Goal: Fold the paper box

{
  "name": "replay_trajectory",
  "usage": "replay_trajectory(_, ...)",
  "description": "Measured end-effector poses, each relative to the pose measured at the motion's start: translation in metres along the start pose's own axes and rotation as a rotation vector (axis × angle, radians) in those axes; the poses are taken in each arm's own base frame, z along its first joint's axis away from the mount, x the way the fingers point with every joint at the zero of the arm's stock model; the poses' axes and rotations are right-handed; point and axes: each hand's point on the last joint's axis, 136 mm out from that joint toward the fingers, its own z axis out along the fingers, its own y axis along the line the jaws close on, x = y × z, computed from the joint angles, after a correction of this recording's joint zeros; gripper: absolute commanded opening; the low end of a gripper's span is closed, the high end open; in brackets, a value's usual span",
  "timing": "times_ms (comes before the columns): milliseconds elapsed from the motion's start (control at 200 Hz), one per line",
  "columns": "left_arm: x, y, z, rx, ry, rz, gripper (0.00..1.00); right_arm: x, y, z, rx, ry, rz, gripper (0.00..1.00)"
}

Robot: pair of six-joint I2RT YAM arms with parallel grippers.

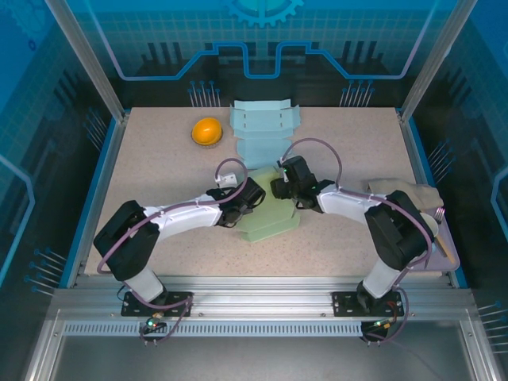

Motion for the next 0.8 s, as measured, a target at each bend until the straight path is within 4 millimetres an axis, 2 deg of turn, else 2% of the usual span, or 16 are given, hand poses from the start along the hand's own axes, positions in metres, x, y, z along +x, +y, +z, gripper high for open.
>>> replay_trajectory(135,-0.003,0.008,0.001,-0.036,-0.014,-0.004,0.00,-0.010,0.012,-0.015,-0.091,-0.027,-0.009,0.64)
replay_trajectory(270,-0.005,0.018,0.002,-0.075,-0.020,0.003,0.00,-0.028,0.021,-0.042,-0.168,-0.084,-0.014,0.66)
replay_trajectory(455,-0.006,0.018,0.002,-0.074,-0.029,0.013,0.01,-0.050,0.020,-0.078,-0.210,-0.156,-0.007,0.67)
replay_trajectory(610,-0.003,0.010,0.012,-0.003,-0.068,0.069,0.01,-0.060,0.009,-0.080,-0.195,-0.118,0.028,0.65)
replay_trajectory(710,0.004,0.013,0.021,0.033,-0.095,0.131,0.01,-0.064,0.011,-0.076,-0.205,-0.095,0.059,0.64)
replay_trajectory(800,0.006,0.012,0.025,0.064,-0.122,0.173,0.01,-0.060,0.011,-0.067,-0.214,-0.057,0.102,0.61)
